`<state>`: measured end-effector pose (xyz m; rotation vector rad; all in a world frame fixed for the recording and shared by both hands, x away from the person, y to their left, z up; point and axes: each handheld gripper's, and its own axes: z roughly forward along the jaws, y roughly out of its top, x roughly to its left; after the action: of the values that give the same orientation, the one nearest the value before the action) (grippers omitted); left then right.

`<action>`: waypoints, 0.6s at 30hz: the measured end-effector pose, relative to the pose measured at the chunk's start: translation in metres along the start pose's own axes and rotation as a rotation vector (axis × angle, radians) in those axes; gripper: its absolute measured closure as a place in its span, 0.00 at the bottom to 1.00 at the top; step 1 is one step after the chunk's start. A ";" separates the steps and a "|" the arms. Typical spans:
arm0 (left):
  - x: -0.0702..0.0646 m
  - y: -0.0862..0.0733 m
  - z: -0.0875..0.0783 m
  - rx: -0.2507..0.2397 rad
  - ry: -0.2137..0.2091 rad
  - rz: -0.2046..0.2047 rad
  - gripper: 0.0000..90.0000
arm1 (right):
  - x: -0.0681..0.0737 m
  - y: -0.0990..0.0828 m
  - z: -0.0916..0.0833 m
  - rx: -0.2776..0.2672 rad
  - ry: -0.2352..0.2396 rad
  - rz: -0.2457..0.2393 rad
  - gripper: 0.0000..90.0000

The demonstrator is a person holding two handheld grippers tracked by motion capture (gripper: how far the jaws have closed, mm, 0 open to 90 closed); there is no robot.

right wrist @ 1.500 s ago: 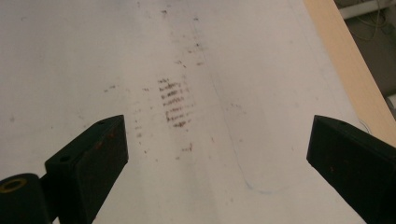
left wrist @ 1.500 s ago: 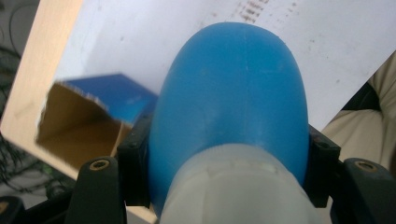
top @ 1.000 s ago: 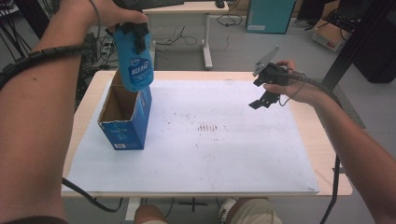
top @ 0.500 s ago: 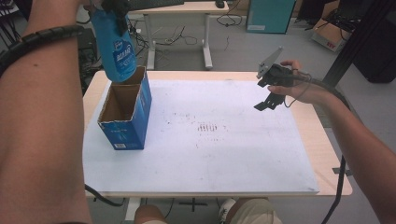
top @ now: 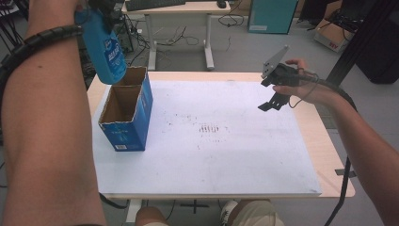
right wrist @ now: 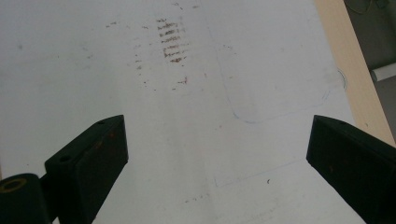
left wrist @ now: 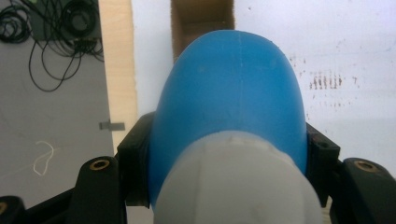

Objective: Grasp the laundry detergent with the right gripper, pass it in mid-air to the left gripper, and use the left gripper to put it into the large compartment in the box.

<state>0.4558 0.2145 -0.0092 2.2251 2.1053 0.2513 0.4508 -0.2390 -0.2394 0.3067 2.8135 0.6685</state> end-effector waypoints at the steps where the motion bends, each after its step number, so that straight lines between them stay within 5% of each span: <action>1: 0.001 0.000 0.000 -0.004 0.002 -0.010 0.41 | 0.000 0.000 0.000 0.004 0.000 -0.001 0.06; 18: 0.014 -0.006 0.013 -0.026 -0.035 -0.022 0.41 | 0.004 0.007 0.003 0.019 -0.016 -0.041 0.06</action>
<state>0.4525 0.2298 -0.0218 2.1746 2.0956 0.2352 0.4490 -0.2305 -0.2395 0.2557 2.8047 0.6283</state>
